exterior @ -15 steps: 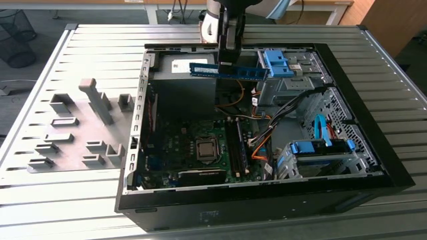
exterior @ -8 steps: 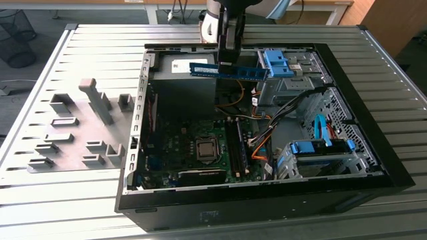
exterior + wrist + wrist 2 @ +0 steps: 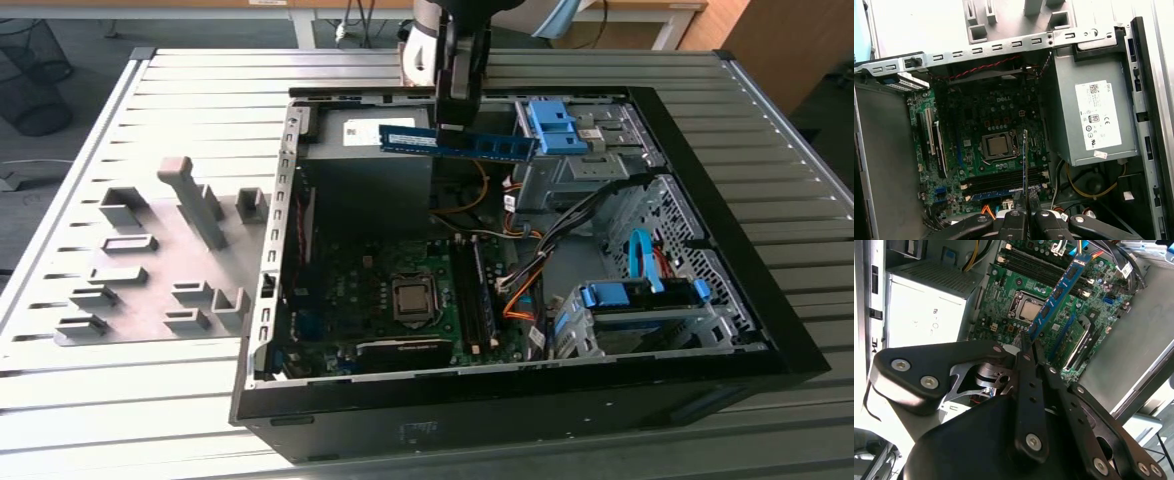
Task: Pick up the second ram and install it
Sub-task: 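Insert the second ram into the second slot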
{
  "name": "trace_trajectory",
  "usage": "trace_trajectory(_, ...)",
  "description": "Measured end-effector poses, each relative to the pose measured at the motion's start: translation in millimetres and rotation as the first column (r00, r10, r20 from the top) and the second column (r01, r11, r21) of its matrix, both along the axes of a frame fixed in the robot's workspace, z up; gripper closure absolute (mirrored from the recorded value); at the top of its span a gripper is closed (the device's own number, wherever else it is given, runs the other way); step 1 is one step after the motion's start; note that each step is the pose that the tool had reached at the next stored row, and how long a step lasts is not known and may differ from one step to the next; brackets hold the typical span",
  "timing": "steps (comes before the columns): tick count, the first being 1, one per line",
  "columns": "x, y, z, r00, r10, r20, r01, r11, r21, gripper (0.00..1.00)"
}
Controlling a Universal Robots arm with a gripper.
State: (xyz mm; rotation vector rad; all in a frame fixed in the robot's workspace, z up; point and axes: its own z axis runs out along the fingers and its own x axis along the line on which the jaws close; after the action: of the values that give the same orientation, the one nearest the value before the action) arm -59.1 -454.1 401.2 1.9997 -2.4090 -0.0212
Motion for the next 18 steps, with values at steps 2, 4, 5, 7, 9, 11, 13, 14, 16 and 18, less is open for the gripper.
trace_trajectory(2,0.0,0.0,0.0,1.0000,-0.002,0.0000,0.002,1.0000,0.0000,0.86)
trace_trajectory(4,0.0,0.0,0.0,1.0000,-0.003,0.0000,0.003,1.0000,0.0000,0.86)
trace_trajectory(5,0.0,0.0,0.0,1.0000,-0.004,0.0000,0.004,1.0000,0.0000,0.86)
trace_trajectory(7,0.0,0.0,0.0,1.0000,-0.005,0.0000,0.005,1.0000,0.0000,0.86)
trace_trajectory(9,0.0,0.0,0.0,1.0000,-0.007,0.0000,0.007,1.0000,0.0000,0.86)
trace_trajectory(11,0.0,0.0,0.0,1.0000,-0.009,0.0000,0.009,1.0000,0.0000,0.86)
trace_trajectory(13,0.0,0.0,0.0,0.9999,-0.013,0.0000,0.013,0.9999,0.0001,0.86)
trace_trajectory(14,0.0,0.0,0.0,0.9999,-0.017,0.0000,0.017,0.9999,0.0000,0.86)
trace_trajectory(16,0.0,0.0,-0.1,0.9995,-0.032,0.0000,0.032,0.9995,0.0000,0.86)
trace_trajectory(18,0.0,0.0,-0.2,0.9981,-0.062,0.0000,0.062,0.9981,0.0000,0.86)
